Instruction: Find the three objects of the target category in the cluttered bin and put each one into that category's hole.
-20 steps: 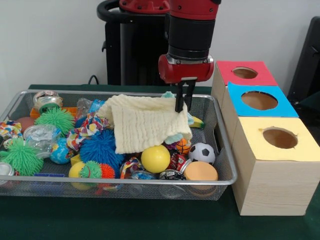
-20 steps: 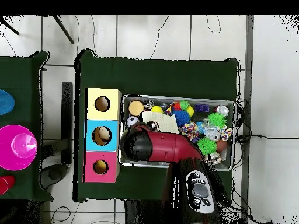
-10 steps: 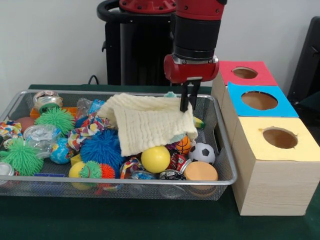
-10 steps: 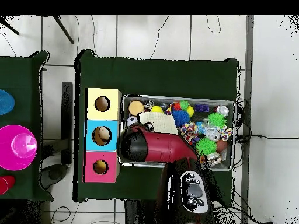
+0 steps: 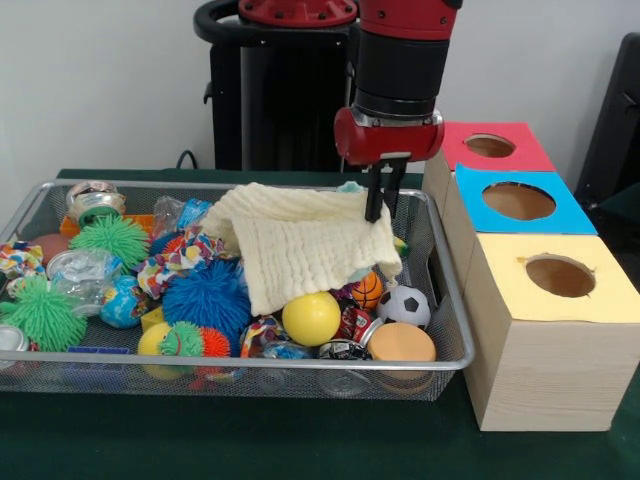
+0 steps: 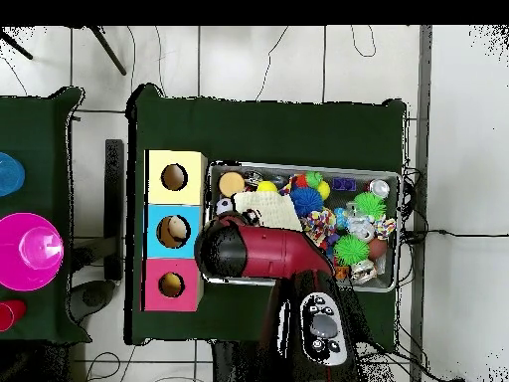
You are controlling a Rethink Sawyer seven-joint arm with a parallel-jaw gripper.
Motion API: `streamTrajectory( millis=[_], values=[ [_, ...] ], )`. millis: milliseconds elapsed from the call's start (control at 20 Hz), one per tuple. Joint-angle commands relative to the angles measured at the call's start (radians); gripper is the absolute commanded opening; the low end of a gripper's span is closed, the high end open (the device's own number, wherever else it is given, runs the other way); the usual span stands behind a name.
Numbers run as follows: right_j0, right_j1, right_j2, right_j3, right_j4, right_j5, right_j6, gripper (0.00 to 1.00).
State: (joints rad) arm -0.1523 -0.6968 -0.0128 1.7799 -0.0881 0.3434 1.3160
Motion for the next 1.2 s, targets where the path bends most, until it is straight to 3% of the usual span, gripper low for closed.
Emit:
streamTrajectory(
  millis=[50, 1200],
  values=[
    [-0.002, 0.024, 0.034, 0.036, 0.056, 0.047, 0.220, 0.00],
    [-0.024, 0.028, 0.039, 0.026, 0.044, 0.046, 0.193, 0.00]
  ],
)
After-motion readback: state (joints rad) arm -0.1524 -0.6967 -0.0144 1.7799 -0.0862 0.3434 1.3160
